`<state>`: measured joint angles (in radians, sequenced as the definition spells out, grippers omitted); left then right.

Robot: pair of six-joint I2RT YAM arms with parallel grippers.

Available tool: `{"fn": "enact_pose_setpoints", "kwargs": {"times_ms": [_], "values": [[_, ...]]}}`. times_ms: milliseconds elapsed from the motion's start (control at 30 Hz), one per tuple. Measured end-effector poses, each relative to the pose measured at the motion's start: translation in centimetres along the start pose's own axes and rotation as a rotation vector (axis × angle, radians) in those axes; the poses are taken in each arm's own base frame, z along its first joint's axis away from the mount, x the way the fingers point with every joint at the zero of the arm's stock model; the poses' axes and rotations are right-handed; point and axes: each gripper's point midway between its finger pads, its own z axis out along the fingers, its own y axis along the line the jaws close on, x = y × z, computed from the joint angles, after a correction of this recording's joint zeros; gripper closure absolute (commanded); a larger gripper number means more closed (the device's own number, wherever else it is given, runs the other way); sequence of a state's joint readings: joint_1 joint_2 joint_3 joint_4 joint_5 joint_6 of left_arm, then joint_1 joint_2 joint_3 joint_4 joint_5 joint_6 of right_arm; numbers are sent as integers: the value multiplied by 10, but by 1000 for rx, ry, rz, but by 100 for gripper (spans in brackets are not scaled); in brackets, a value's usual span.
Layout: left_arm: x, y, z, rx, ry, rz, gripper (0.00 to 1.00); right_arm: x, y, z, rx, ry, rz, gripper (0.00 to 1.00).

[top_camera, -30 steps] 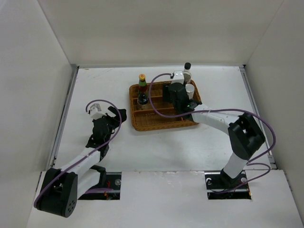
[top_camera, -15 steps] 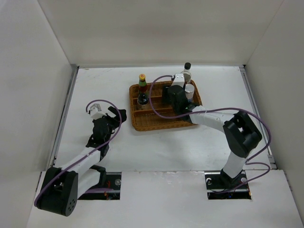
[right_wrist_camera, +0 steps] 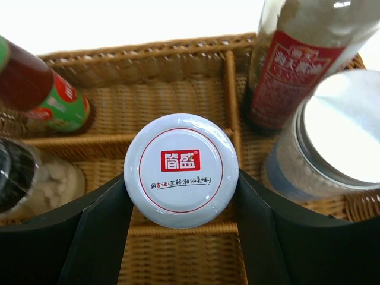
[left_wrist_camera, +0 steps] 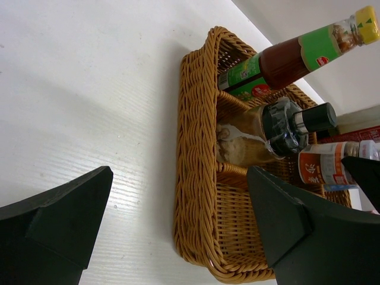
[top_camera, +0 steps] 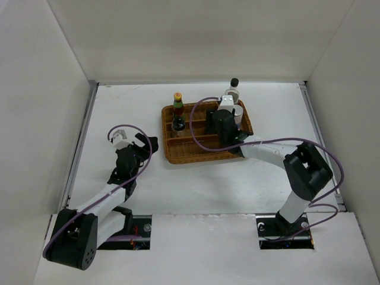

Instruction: Organize the condiment bottles

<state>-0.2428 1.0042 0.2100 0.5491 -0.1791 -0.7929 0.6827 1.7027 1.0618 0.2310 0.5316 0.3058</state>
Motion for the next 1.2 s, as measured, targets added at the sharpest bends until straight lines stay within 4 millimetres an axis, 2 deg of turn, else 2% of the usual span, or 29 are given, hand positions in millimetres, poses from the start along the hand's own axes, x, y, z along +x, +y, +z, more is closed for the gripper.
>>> {"fn": "enact_pose_setpoints", "kwargs": {"times_ms": [267, 400, 500, 733, 800, 867, 933, 1067, 1133, 1200], "values": [[-4, -4, -1, 13, -13, -3, 0, 9, -4, -1, 9, 32, -22, 47], [-8, -7, -3, 25, -25, -6, 0, 27, -4, 5, 12, 70, -43, 45], [-8, -7, -3, 24, -24, -6, 0, 41, -4, 11, 16, 97, -56, 38], [-8, -7, -3, 23, -24, -6, 0, 34, -2, 11, 11, 81, -44, 9], [-7, -6, -3, 21, -23, -6, 0, 23, 0, 6, 1, 60, -34, 0], [-6, -5, -2, 17, -18, -5, 0, 3, 6, -5, -22, 20, -19, 0], [-3, -3, -2, 9, -11, -2, 0, -26, 12, -22, -53, -38, 4, 0], [1, 2, -2, -10, 6, 2, 0, -98, 14, -71, -121, -202, 95, 0], [2, 5, -3, -20, 14, 4, 0, -129, -1, -97, -130, -291, 152, 0], [4, 9, -3, -33, 22, 6, 0, -149, -34, -115, -94, -382, 219, 0]]}}
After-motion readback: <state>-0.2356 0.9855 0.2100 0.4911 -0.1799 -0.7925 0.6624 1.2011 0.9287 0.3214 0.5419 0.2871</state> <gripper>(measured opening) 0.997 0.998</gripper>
